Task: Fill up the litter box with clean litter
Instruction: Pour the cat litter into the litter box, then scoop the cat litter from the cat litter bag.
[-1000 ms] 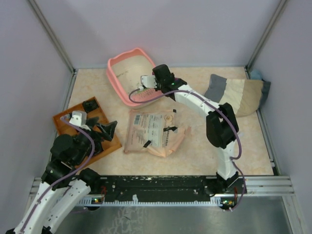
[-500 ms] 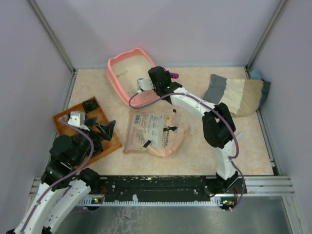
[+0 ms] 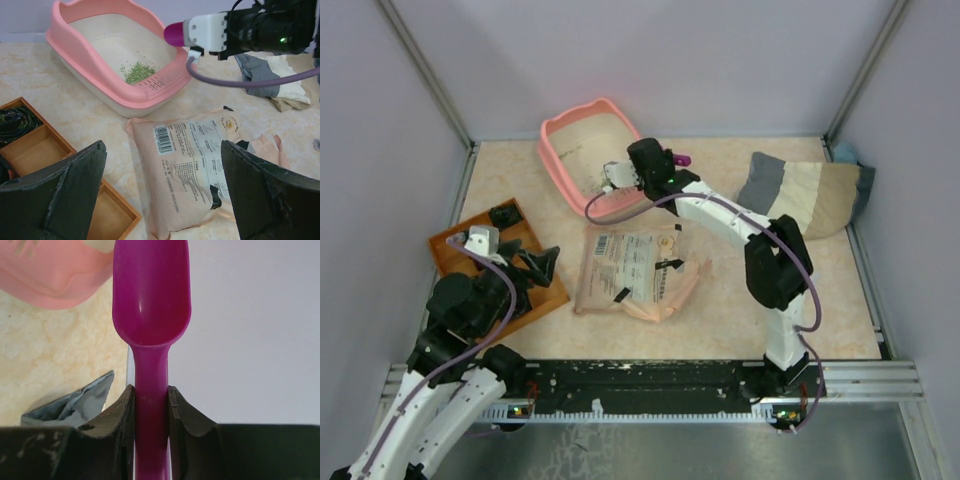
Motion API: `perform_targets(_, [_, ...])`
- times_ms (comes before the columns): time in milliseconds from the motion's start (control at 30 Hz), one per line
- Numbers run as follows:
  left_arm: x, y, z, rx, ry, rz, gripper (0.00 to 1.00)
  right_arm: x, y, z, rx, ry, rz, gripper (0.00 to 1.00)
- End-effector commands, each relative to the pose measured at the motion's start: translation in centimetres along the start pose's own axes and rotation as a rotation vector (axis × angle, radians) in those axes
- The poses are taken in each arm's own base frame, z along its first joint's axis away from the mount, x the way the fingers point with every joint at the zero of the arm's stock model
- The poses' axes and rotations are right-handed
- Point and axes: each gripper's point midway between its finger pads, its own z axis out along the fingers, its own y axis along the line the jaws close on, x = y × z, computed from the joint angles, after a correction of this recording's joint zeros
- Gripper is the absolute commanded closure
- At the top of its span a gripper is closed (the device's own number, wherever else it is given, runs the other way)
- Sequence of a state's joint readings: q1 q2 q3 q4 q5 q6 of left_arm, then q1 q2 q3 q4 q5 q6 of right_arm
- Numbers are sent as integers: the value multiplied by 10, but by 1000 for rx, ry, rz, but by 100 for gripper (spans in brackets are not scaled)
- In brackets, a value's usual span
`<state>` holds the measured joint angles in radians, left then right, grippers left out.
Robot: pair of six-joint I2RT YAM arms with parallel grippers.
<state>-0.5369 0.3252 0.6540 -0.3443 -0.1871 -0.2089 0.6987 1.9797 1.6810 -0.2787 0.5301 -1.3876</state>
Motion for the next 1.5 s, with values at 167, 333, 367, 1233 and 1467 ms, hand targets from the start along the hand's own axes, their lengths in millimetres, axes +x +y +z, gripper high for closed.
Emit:
perform_targets(167, [25,-5,14,18,107,12,0,21,-26,-76,8,-131,365,100])
perform_targets(333, [55,-12,28,48,246,27,0,42,6,-105,-55,-172,495,100])
perform_targets(367, [57,-14,30,53,265,25,0,46,13,-109,-69,-179,539,100])
perform_targets(1233, [158,-43,66,134,669,-123,1,104,166,-162,-533,-115,752,100])
perform_targets(1467, [167,-40,73,118,700,-107,0,96,179,-158,-607,-116,758,100])
